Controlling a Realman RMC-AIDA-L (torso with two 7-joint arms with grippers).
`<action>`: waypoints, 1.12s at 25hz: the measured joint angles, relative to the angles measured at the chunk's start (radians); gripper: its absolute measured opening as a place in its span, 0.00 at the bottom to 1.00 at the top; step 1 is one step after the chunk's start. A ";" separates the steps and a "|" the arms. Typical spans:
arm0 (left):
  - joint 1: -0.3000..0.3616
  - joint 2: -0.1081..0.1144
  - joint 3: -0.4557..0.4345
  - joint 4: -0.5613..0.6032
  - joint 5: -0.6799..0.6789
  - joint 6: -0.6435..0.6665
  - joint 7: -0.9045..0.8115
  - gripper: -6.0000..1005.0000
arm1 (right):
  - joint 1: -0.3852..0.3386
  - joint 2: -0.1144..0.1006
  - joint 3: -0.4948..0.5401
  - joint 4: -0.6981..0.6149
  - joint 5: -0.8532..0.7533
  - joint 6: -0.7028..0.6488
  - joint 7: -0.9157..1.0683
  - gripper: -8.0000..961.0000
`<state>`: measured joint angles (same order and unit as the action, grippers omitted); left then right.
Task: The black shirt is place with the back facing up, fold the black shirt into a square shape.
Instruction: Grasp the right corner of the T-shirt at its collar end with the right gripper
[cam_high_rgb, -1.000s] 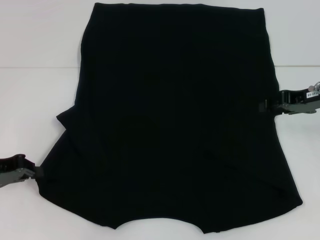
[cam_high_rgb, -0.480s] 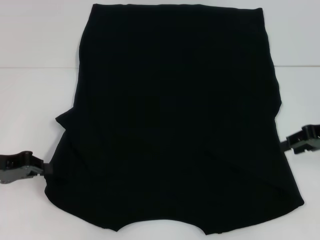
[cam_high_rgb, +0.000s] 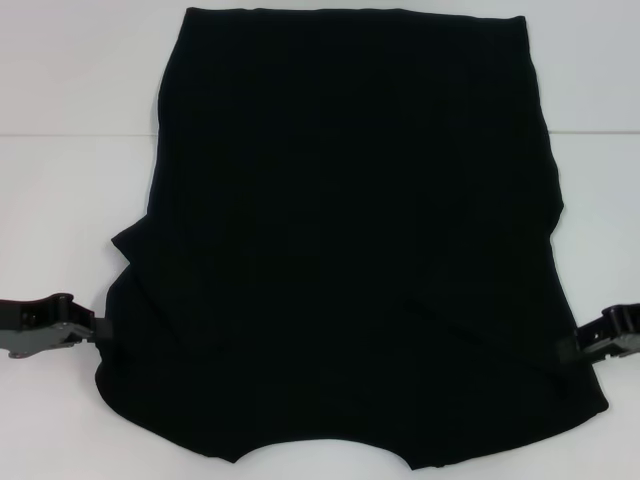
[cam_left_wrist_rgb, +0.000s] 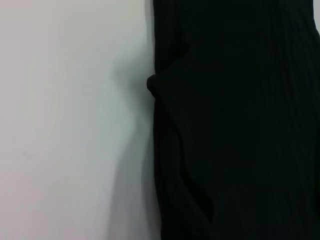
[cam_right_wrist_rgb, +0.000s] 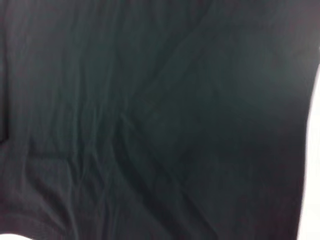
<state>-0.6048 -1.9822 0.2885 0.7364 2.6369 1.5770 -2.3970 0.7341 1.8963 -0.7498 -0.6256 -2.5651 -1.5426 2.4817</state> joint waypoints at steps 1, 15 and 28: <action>0.000 0.000 0.000 -0.001 0.000 -0.001 0.000 0.02 | -0.001 0.005 0.000 0.001 -0.004 0.001 -0.002 0.49; -0.002 0.000 0.000 -0.010 0.000 -0.014 -0.004 0.02 | -0.009 0.011 -0.004 -0.007 -0.052 -0.039 -0.008 0.49; -0.007 0.000 -0.002 -0.012 0.000 -0.020 -0.008 0.03 | -0.015 0.004 -0.003 -0.010 -0.099 -0.047 -0.006 0.49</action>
<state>-0.6118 -1.9819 0.2863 0.7239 2.6369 1.5573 -2.4046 0.7190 1.9007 -0.7526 -0.6360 -2.6643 -1.5893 2.4757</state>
